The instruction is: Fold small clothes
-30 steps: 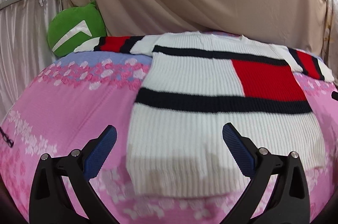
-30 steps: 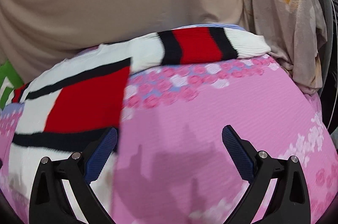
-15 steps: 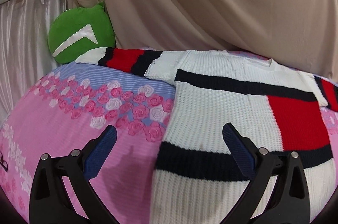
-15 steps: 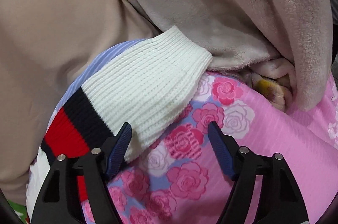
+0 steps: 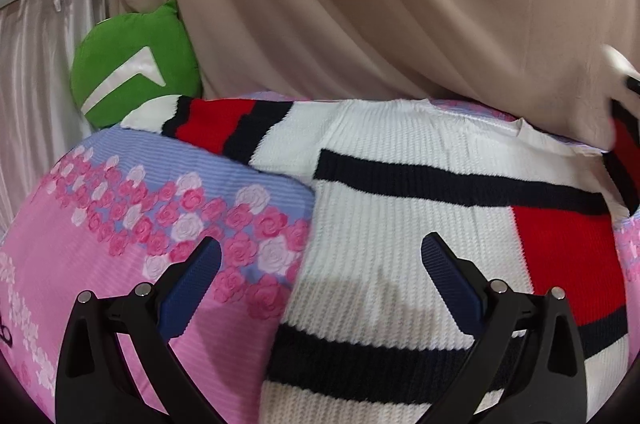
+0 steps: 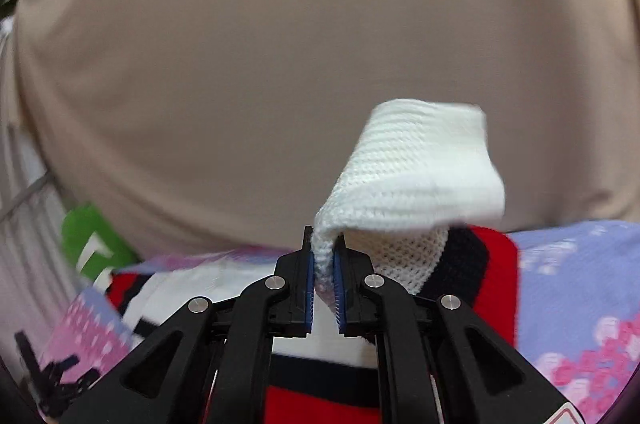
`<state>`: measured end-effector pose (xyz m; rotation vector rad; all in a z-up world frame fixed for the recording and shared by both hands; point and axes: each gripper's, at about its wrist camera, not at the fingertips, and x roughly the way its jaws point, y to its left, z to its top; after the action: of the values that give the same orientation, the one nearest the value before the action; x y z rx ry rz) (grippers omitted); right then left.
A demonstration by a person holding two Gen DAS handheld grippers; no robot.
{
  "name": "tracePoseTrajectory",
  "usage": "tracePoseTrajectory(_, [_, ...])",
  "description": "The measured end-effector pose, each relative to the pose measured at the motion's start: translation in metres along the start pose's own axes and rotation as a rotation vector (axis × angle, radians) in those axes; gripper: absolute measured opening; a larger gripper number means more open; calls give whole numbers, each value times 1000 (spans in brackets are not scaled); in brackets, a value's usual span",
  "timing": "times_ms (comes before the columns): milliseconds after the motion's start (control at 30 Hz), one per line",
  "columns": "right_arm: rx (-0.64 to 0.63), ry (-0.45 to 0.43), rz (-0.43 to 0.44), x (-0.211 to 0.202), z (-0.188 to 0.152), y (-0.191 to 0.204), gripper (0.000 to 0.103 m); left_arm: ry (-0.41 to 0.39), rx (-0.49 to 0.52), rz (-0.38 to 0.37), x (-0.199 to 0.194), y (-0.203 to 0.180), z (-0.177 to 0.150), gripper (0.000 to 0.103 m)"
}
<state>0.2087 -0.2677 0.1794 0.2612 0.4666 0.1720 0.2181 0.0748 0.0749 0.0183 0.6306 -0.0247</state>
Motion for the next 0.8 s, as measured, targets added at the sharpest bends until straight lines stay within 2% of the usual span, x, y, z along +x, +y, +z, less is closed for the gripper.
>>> tracePoseTrajectory(67, [-102, 112, 116, 52, -25, 62, 12, 14, -4, -30, 7, -4, 8, 98])
tracePoseTrajectory(100, [-156, 164, 130, 75, -40, 86, 16, 24, -7, -40, 11, -6, 10, 98])
tracePoseTrajectory(167, [-252, 248, 115, 108, -75, 115, 22, 55, -21, -77, 23, -9, 15, 98])
tracePoseTrajectory(233, [-291, 276, 87, 112, -103, 122, 22, 103, -36, -117, 38, -10, 19, 98])
tracePoseTrajectory(267, [-283, 269, 78, 105, -108, 112, 23, 118, -37, -142, 43, -10, 20, 98])
tracePoseTrajectory(367, [-209, 225, 13, 75, -100, 71, 43, 136, -47, -174, 58, -11, 25, 98])
tracePoseTrajectory(467, [-137, 178, -127, 44, -89, 23, 49, 192, -61, -176, 85, -16, 31, 98])
tracePoseTrajectory(533, [-90, 173, -212, 32, -86, -6, 52, 255, -105, -215, 106, -18, 33, 98])
tracePoseTrajectory(600, [-20, 181, -270, 27, -78, -40, 58, 312, -153, -246, 127, -21, 34, 98])
tracePoseTrajectory(667, [32, 198, -300, 30, -74, -66, 58, 335, -181, -261, 139, -26, 35, 97])
tracePoseTrajectory(733, [67, 219, -306, 43, -74, -76, 59, 322, -177, -269, 142, -36, 37, 87])
tracePoseTrajectory(800, [89, 251, -304, 64, -77, -83, 62, 300, -148, -254, 143, -46, 41, 51])
